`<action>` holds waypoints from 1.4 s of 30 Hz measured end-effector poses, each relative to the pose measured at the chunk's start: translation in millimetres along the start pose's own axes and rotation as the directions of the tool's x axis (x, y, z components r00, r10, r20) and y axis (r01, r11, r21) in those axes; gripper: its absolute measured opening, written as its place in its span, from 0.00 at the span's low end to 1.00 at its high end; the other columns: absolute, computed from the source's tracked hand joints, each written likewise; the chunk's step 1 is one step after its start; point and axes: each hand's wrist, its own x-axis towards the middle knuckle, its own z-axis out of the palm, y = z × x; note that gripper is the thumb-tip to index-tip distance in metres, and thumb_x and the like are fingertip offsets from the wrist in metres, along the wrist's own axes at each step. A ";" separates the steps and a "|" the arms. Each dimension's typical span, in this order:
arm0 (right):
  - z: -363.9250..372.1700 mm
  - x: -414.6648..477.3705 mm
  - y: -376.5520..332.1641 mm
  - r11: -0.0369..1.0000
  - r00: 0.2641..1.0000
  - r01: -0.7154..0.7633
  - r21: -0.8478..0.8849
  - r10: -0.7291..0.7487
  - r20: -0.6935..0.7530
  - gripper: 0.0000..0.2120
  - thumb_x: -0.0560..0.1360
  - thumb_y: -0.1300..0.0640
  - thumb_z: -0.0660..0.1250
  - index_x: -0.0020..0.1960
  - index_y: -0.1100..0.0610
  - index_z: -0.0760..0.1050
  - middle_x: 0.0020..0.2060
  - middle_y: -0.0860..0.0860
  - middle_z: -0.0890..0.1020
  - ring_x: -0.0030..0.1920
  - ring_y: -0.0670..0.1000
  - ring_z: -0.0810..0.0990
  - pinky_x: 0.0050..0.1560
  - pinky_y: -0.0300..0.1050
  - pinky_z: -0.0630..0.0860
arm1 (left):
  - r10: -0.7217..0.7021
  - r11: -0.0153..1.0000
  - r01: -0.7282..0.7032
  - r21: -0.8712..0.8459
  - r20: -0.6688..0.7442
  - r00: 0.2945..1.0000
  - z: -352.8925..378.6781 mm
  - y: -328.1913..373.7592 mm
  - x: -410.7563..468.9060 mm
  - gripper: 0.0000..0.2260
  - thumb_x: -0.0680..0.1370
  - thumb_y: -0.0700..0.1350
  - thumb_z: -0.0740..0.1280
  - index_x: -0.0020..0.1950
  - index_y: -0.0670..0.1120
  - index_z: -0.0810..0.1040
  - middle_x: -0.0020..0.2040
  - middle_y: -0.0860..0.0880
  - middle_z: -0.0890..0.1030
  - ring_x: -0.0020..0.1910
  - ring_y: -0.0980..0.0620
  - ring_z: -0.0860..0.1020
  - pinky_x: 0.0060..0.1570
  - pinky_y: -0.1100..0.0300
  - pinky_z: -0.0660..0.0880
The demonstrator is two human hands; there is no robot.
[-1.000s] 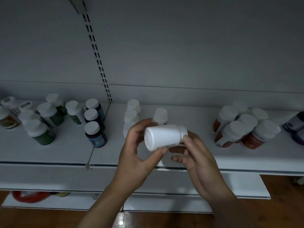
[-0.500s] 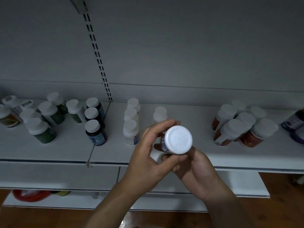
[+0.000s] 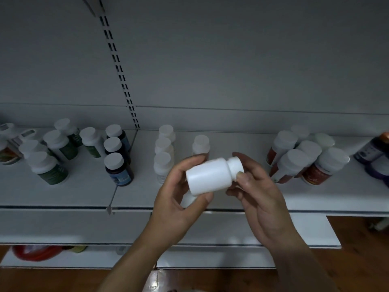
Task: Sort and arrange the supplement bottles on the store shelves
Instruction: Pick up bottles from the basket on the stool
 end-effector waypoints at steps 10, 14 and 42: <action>-5.1 -2.5 -8.8 0.939 0.991 0.107 -0.325 -0.075 0.108 0.20 0.71 0.47 0.67 0.62 0.48 0.76 0.55 0.46 0.82 0.54 0.44 0.81 0.48 0.36 0.77 | -0.189 0.980 0.188 -0.061 -0.009 0.982 -2.5 3.3 4.9 0.23 0.69 0.56 0.69 0.61 0.48 0.77 0.52 0.55 0.83 0.51 0.56 0.81 0.45 0.65 0.77; -3.9 1.8 -8.3 0.928 0.997 0.079 -0.363 -0.077 0.021 0.12 0.72 0.47 0.69 0.53 0.50 0.81 0.47 0.47 0.84 0.46 0.45 0.82 0.41 0.38 0.78 | -0.177 0.983 0.178 -0.044 0.010 0.984 -2.3 1.5 3.5 0.25 0.71 0.54 0.68 0.67 0.50 0.72 0.59 0.55 0.80 0.58 0.54 0.79 0.50 0.62 0.78; -4.8 12.0 -5.5 0.951 0.998 -0.062 -0.302 0.049 -0.051 0.18 0.72 0.43 0.65 0.56 0.53 0.78 0.47 0.51 0.85 0.41 0.48 0.83 0.37 0.43 0.77 | -0.121 0.989 0.123 -0.078 0.030 0.992 4.2 -6.0 9.3 0.26 0.72 0.44 0.71 0.69 0.46 0.70 0.65 0.48 0.77 0.65 0.46 0.76 0.59 0.54 0.76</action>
